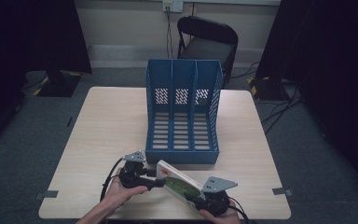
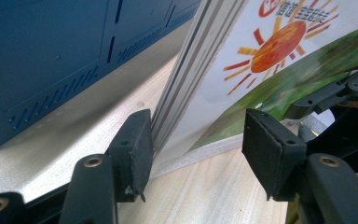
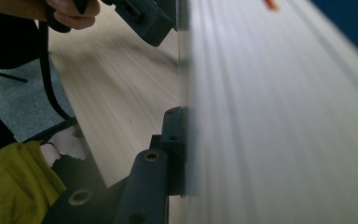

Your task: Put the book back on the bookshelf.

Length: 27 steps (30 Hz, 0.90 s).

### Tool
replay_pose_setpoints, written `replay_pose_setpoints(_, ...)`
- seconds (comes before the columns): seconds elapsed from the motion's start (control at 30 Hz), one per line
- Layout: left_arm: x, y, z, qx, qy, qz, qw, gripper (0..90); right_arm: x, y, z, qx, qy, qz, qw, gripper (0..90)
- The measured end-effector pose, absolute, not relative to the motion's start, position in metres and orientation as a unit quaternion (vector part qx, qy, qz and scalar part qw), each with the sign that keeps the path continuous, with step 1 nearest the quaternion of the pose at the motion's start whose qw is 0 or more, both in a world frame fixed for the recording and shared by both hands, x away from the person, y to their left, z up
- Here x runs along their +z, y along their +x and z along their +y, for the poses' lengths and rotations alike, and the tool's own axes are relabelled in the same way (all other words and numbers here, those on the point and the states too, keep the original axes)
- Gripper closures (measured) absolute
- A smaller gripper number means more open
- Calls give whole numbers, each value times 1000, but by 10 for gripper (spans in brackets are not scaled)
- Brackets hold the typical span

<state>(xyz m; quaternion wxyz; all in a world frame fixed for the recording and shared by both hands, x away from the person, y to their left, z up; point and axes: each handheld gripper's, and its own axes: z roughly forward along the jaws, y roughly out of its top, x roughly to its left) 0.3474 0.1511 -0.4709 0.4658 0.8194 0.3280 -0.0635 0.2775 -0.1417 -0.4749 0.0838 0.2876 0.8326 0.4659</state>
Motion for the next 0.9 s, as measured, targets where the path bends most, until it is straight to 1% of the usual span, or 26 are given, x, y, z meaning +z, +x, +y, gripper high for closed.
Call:
replay_pose_setpoints(0.1,-468,345,151,-57,824,318,465,418,-473,278,-143,464,284,836,77,762)
replay_pose_setpoints(0.2,-466,344,153,-46,824,320,465,371,-471,279,-148,462,290,835,73,763)
replay_pose_setpoints(0.3,-465,345,159,-40,824,329,459,352,-467,278,-152,462,296,833,71,763)
replay_pose_setpoints(0.37,-465,347,163,-35,828,339,446,341,-465,278,-155,462,299,832,70,764)
replay_pose_setpoints(0.43,-466,348,167,-24,839,338,426,312,-463,276,-159,461,300,832,69,764)
replay_pose_setpoints(0.5,-468,351,170,-26,837,352,419,302,-462,275,-162,460,302,832,69,764)
replay_pose_setpoints(0.6,-471,356,176,-30,834,371,407,261,-460,273,-166,459,303,832,72,764)
replay_pose_setpoints(0.77,-475,361,184,-20,841,387,377,262,-456,271,-171,461,305,830,71,765)
replay_pose_setpoints(0.9,-478,364,191,-14,842,392,371,280,-451,270,-175,466,304,827,75,765)
